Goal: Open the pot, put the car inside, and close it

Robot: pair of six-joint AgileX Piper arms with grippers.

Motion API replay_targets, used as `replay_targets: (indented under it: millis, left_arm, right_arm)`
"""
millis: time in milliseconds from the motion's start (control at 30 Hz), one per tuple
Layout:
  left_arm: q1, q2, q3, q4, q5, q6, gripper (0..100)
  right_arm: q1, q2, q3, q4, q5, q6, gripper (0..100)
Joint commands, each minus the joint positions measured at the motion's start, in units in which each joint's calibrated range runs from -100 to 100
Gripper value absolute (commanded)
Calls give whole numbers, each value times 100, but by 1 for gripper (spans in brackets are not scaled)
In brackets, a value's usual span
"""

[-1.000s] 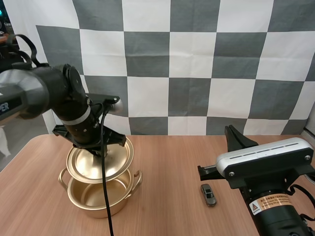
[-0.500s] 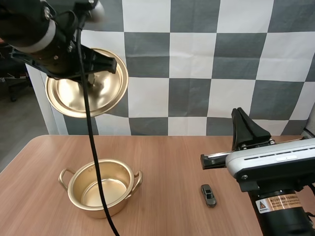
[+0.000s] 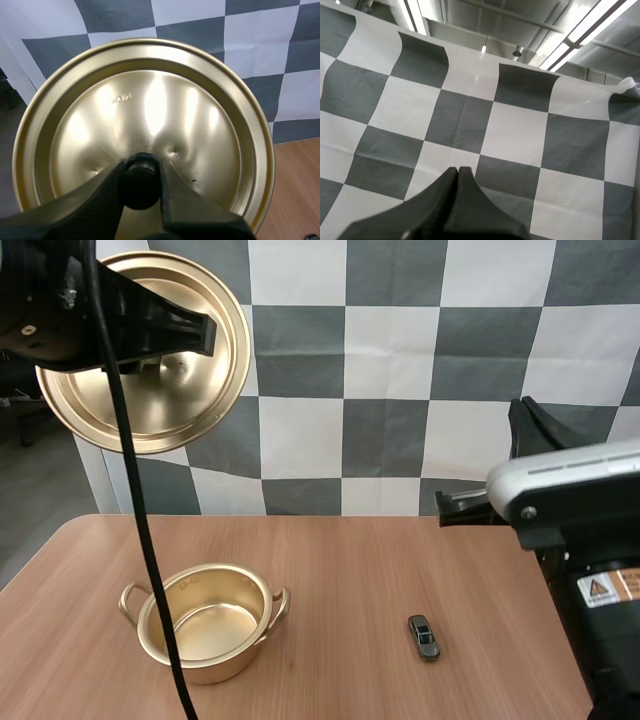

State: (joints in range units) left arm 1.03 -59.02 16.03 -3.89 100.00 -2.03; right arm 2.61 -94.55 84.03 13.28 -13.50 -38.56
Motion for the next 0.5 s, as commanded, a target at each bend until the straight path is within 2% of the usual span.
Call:
replay_targets:
  millis: [0, 33, 100, 233, 367, 467]
  left_arm:
    - [4, -136, 4, -4, 0, 9, 0]
    - [4, -169, 4, -4, 0, 9, 0]
    - [4, -201, 4, -15, 0, 9, 0]
    - [4, -201, 4, -119, 0, 37, 0]
    - [4, -201, 20, -133, 0, 57, 0]
    - [4, -201, 20, -145, 0, 57, 0]
  right_arm:
    - [-2, 1067, -2942, -791, 10387, 1169, 0]
    - [-2, 1370, -3231, -986, 11223, 1275, 0]
    - [-2, 2036, -3712, -987, 11350, 1295, 0]
    - [-2, 2467, -3738, -1328, 11350, 1389, 0]
    - [-2, 2620, -3522, -1411, 11350, 1366, 0]
    - [-11, 2909, -2911, -1547, 11350, 1366, 0]
